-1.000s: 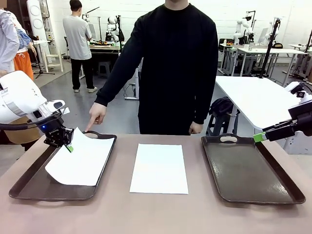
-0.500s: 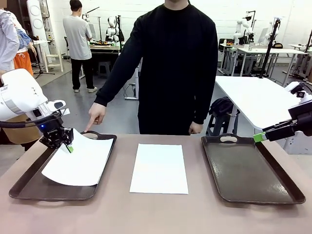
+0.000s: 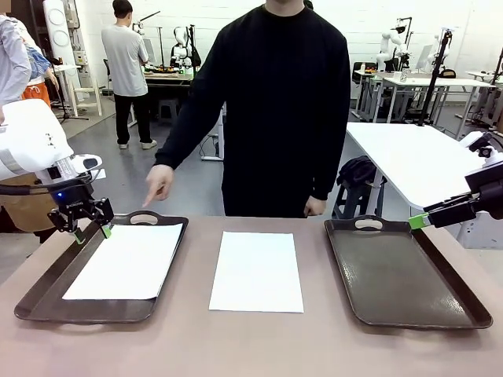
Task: Sort the A4 documents.
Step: Place the A4 Paper in the designated Handle tray.
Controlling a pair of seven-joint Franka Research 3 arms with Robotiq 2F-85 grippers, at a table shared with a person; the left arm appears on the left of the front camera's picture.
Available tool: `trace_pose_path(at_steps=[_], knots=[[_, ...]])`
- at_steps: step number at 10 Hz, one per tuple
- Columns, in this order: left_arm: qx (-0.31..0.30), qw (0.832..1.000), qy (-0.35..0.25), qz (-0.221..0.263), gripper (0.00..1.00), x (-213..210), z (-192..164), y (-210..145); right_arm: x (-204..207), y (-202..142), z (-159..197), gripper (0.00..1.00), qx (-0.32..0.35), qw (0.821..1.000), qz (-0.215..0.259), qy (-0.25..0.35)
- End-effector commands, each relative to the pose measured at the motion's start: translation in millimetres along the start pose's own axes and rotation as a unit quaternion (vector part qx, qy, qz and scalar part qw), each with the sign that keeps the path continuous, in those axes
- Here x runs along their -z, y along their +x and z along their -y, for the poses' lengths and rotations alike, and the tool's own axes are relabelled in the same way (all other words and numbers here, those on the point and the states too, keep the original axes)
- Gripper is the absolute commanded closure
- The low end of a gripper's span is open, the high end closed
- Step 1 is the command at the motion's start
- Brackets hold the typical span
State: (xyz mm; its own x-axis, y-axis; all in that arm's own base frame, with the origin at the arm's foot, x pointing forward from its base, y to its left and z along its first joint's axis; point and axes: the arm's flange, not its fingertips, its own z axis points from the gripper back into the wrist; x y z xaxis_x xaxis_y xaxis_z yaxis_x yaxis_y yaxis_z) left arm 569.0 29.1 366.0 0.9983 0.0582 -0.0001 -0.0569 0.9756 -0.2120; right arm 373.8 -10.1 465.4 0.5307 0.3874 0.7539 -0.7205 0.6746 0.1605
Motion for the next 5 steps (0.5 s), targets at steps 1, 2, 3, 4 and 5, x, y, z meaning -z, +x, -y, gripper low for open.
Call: trace_pose_path(at_steps=[1,2,3,4,5], knots=[[-0.014,1.000,0.019,0.002,0.01,-8.8,2.9,-0.2,4.5,0.1,4.6,0.00,-0.006,1.000,0.009,0.006],[-0.032,0.999,0.020,0.012,0.00,-8.4,4.3,0.4,4.5,0.1,4.6,0.00,-0.006,1.000,0.009,0.006],[-0.045,0.998,0.041,0.021,0.00,-8.8,6.1,-0.7,4.5,0.1,4.6,0.00,-0.006,1.000,0.009,0.006],[-0.008,1.000,0.001,0.007,0.00,-5.9,0.7,1.2,4.5,0.1,4.6,0.00,-0.006,1.000,0.009,0.006],[-0.008,1.000,0.001,0.007,0.00,-5.9,0.7,1.2,4.5,0.1,4.6,0.00,-0.006,1.000,0.009,0.006]])
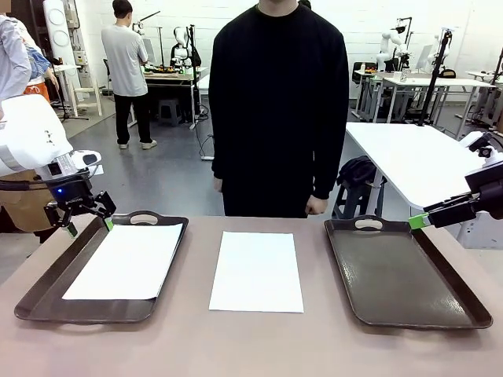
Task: Sort the A4 documents.
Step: Place the A4 Paper in the designated Handle tray, then receive the A4 Paper.
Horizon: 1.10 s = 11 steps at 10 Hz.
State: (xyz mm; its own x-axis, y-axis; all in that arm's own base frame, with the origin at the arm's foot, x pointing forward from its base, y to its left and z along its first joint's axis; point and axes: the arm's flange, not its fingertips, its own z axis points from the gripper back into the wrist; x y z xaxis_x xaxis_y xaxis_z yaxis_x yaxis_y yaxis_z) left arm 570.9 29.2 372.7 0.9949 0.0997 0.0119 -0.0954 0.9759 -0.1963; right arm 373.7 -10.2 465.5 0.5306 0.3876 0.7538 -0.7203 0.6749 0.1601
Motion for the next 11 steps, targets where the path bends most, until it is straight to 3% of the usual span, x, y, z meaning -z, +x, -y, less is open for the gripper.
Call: trace_pose_path(at_steps=[1,11], knots=[[0.011,1.000,-0.007,-0.003,0.00,0.6,-0.8,-0.7,4.6,0.2,4.6,0.00,-0.006,1.000,0.009,0.006],[0.011,1.000,-0.007,-0.003,0.00,0.6,-0.8,-0.7,4.6,0.2,4.6,0.00,-0.006,1.000,0.009,0.006]])
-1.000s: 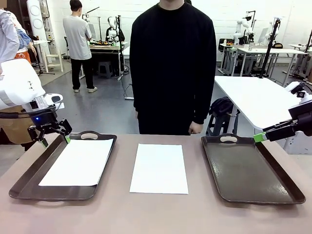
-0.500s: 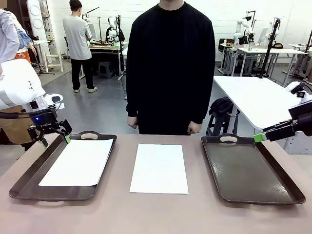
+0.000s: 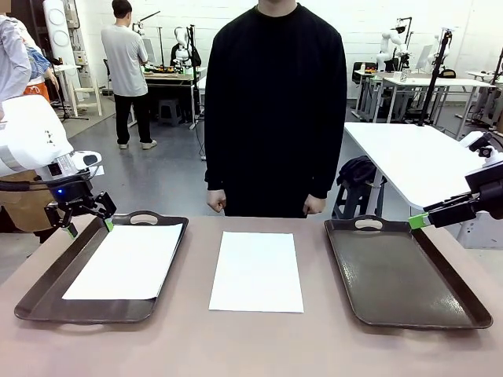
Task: Sort the A4 documents.
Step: Receive the A4 Paper.
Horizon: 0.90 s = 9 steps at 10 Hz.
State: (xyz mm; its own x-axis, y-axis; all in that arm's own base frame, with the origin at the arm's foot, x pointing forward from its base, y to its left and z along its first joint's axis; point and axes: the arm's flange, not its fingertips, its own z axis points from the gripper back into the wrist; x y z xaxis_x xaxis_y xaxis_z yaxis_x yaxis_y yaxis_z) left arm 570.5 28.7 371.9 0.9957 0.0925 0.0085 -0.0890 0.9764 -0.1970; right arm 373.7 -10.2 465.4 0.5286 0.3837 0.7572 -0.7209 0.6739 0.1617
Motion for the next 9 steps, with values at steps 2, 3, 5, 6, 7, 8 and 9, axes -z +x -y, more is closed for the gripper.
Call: trace_pose_path(at_steps=[2,3,5,6,7,8,9], knots=[[0.000,1.000,0.000,0.000,0.00,0.0,0.0,0.0,4.6,0.1,4.6,0.00,-0.006,1.000,0.006,0.006],[0.038,0.999,0.015,0.005,0.00,2.0,29.5,9.9,4.6,0.1,4.6,0.00,-0.006,1.000,0.006,0.006],[0.129,0.989,0.004,0.068,0.00,-37.4,79.9,-0.6,4.6,0.1,4.6,0.00,-0.006,1.000,0.006,0.006],[0.165,0.981,-0.016,0.102,0.00,-62.8,97.6,-12.5,4.6,0.1,4.6,0.00,-0.006,1.000,0.006,0.006],[0.213,0.965,-0.037,0.150,0.00,-100.0,113.3,-34.8,4.6,0.1,4.6,0.00,-0.006,1.000,0.006,0.006],[0.244,0.953,-0.050,0.172,0.00,-118.7,117.9,-45.5,4.6,0.1,4.6,0.00,-0.006,1.000,0.006,0.006],[0.288,0.936,-0.084,0.181,0.00,-141.3,118.8,-66.2,4.6,0.1,4.6,0.00,-0.006,1.000,0.006,0.006]])
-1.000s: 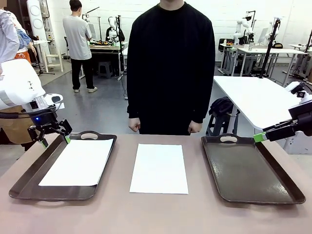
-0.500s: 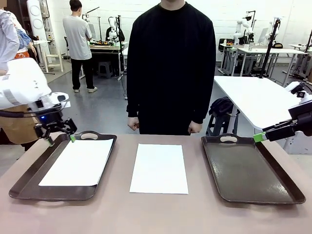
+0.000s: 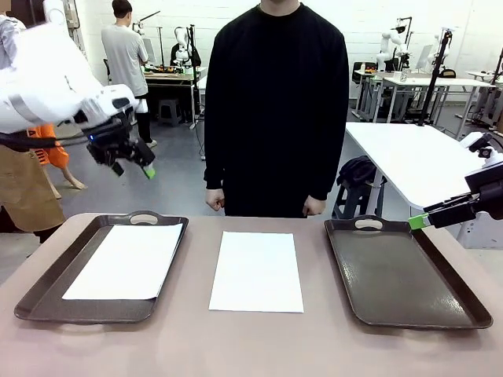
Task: Sort the A4 documents.
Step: Receive the A4 Paper.
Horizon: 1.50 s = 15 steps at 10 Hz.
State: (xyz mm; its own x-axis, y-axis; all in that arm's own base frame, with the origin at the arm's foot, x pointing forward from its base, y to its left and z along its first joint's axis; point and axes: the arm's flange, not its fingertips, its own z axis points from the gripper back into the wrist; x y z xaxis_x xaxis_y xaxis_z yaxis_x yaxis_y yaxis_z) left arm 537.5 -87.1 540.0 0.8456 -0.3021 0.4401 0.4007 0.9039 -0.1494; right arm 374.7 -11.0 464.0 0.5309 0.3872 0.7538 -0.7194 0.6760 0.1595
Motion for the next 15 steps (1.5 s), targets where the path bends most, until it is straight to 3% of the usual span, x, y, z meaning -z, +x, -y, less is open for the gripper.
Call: trace_pose_path(at_steps=[1,3,9,15], knots=[[0.093,0.992,-0.079,0.031,0.00,-31.9,-5.4,-40.2,3.7,1.1,3.2,0.00,-0.006,1.000,0.009,0.007],[0.184,0.977,-0.095,0.047,0.00,-49.8,2.4,-59.7,3.7,1.1,3.2,0.00,-0.006,1.000,0.009,0.007],[0.113,0.981,-0.132,0.086,0.00,-44.8,11.0,-90.4,3.7,1.1,3.2,0.00,-0.006,1.000,0.009,0.007],[0.118,0.979,-0.150,0.072,0.00,-42.0,9.7,-88.2,3.7,1.1,3.2,0.00,-0.006,1.000,0.009,0.007]])
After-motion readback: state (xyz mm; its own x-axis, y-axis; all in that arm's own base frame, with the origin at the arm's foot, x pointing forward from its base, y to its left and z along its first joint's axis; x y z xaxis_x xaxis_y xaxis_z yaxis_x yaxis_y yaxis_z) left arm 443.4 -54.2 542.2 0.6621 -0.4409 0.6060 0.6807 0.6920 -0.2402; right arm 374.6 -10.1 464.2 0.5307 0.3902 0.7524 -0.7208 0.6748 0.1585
